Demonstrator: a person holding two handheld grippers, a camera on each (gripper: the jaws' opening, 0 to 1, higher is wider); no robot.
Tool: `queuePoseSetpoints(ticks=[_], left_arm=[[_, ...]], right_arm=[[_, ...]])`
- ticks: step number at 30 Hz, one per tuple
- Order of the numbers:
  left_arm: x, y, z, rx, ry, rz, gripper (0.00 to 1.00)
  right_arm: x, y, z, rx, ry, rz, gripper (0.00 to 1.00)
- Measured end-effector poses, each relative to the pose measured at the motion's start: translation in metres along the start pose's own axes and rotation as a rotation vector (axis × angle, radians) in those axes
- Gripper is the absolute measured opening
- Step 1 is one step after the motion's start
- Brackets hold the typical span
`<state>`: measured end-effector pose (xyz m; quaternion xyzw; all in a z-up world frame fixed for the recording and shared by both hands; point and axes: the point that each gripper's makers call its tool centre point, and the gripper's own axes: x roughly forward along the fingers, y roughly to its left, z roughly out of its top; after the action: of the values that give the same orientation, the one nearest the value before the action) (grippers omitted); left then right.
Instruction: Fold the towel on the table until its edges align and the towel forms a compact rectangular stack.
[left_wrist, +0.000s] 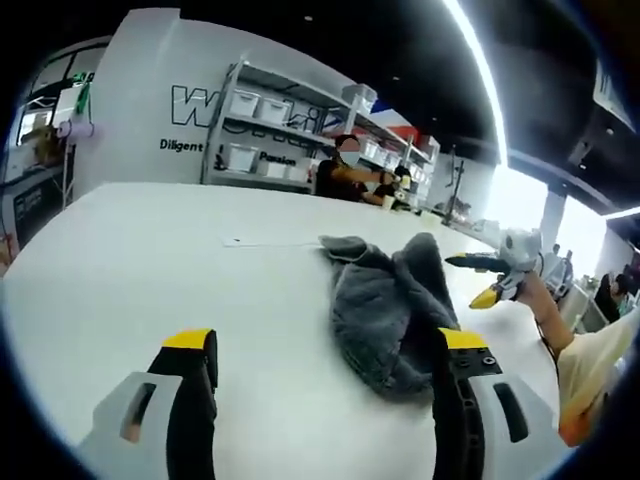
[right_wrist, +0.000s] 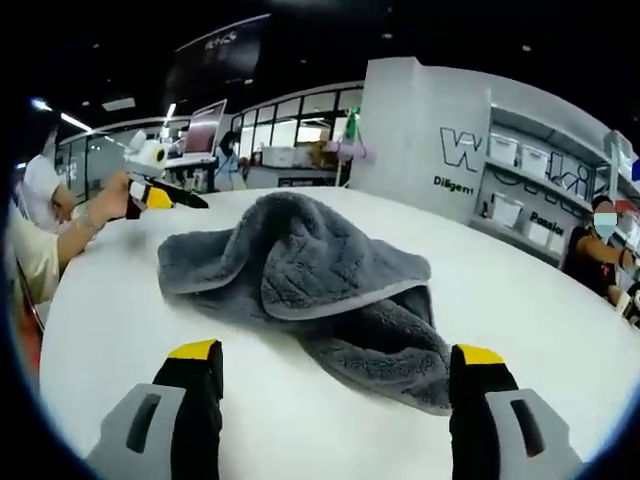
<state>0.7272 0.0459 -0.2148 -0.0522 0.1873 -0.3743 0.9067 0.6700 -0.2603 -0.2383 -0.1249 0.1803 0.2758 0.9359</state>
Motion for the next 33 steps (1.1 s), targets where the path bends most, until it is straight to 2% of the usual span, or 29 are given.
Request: queuePoseSetpoints(ticks=[4,6,10,14,16,18,23,26,33], left_arm=[[-0.002,-0.012,0.005,-0.026,-0.013,-0.048,0.87],[-0.002,-0.02,0.01,-0.005,-0.028,-0.068,0.86],[0.003,-0.027,0.014,0.028,-0.017,-0.078,0.86],[0.009,-0.039,0.022,0.025,-0.002,-0.099,0.86],[0.015,-0.05,0.027,0.087,0.029,-0.115,0.86],[0.019,-0.055,0.03,0.112,0.044,-0.117,0.86],[0.042,-0.074,0.053,0.153,0.06,-0.153,0.85],[0.057,-0.081,0.069,0.164,0.042,-0.166,0.83],[0.091,-0.091,0.09,0.141,0.007,-0.209,0.82]], right_arm=[[-0.002,0.003,0.003,-0.01,-0.005,0.006,0.95],[-0.005,0.001,0.009,-0.018,-0.025,-0.007,0.96],[-0.01,0.001,0.015,-0.016,-0.048,-0.004,0.96],[-0.016,0.004,0.023,-0.013,-0.081,0.002,0.97],[-0.017,0.005,0.026,-0.012,-0.092,0.005,0.98],[-0.018,0.005,0.028,-0.008,-0.102,0.005,0.99],[-0.023,0.012,0.037,0.0,-0.136,0.029,0.99],[-0.024,0.014,0.04,-0.005,-0.149,0.032,0.99],[-0.025,0.012,0.042,0.03,-0.162,0.032,0.99]])
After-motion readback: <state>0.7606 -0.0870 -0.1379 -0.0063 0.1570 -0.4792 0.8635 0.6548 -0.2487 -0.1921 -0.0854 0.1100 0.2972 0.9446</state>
